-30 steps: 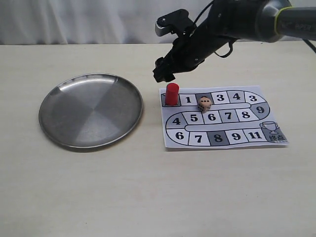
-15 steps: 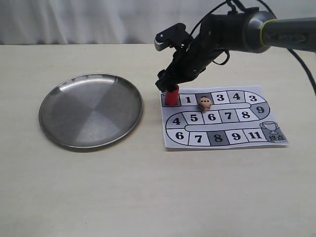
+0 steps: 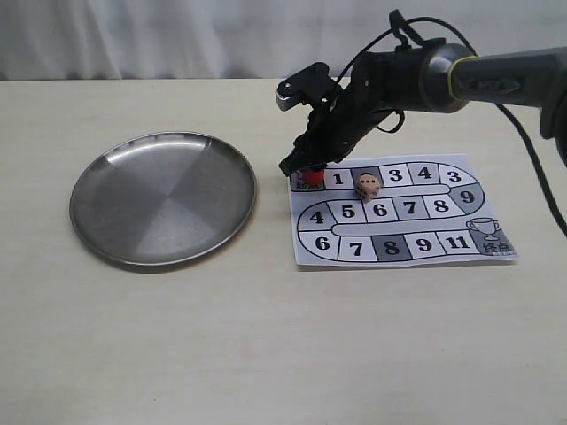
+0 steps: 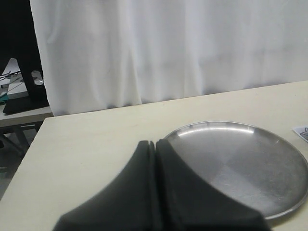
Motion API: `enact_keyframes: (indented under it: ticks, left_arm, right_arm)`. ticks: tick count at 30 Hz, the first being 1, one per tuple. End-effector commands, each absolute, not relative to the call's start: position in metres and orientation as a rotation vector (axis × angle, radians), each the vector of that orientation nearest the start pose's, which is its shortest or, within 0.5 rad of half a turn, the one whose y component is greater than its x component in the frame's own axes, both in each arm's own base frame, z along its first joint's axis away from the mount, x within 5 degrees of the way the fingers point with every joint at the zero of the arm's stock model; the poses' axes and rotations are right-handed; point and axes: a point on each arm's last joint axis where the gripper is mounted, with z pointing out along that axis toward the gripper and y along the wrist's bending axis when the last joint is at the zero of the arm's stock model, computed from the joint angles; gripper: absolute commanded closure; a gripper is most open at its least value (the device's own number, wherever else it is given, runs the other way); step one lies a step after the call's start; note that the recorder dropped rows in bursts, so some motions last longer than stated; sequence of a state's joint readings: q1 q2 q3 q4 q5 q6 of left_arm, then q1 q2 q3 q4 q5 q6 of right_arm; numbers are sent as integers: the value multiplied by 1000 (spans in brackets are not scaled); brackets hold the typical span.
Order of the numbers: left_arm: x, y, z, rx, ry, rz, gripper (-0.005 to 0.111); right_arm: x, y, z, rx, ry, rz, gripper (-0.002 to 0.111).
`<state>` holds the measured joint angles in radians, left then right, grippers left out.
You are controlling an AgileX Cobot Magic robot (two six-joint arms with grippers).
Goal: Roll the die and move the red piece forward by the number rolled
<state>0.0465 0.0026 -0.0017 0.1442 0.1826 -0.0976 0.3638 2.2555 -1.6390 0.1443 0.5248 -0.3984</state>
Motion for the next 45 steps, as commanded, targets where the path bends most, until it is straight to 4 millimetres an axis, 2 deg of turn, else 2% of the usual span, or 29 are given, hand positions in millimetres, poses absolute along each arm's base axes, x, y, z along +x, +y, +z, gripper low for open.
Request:
enact_keyframes:
  ticks: [1, 4, 7, 11, 13, 15, 17, 24, 27, 29, 38, 41, 45]
  left_arm:
    - [56, 5, 198, -18, 1655, 88, 107]
    - [56, 5, 198, -18, 1655, 88, 107]
    - [56, 5, 198, -18, 1655, 88, 107]
    - [56, 5, 198, -18, 1655, 88, 107]
    - [56, 5, 198, -18, 1655, 88, 107]
    - [56, 5, 198, -18, 1655, 88, 107]
    - [56, 5, 198, -18, 1655, 88, 107]
    - [56, 5, 198, -18, 1655, 88, 107]
    - [56, 5, 198, -18, 1655, 88, 107]
    - [56, 5, 198, -18, 1655, 88, 107]
    - [56, 5, 198, -18, 1655, 88, 107]
    - [56, 5, 198, -18, 1655, 88, 107]
    - [56, 5, 198, -18, 1655, 88, 107]
  right_arm:
    - [449, 177, 132, -833, 2469, 124, 104]
    - [449, 176, 146, -809, 2447, 128, 104]
    - [449, 169, 178, -758, 2391, 127, 104]
    - [450, 146, 215, -666, 2346, 117, 104]
    - [450, 136, 221, -646, 2353, 110, 104]
    - [450, 132, 219, -642, 2377, 109, 104]
    - [449, 132, 206, -646, 2402, 108, 104]
    - [451, 132, 140, -668, 2515, 101, 104]
    - [451, 132, 119, -683, 2562, 102, 104]
    - [451, 132, 114, -685, 2573, 102, 104]
    - [450, 131, 117, -691, 2580, 102, 104]
    - [450, 129, 135, -695, 2545, 86, 104]
    - [448, 121, 177, -658, 2464, 73, 104]
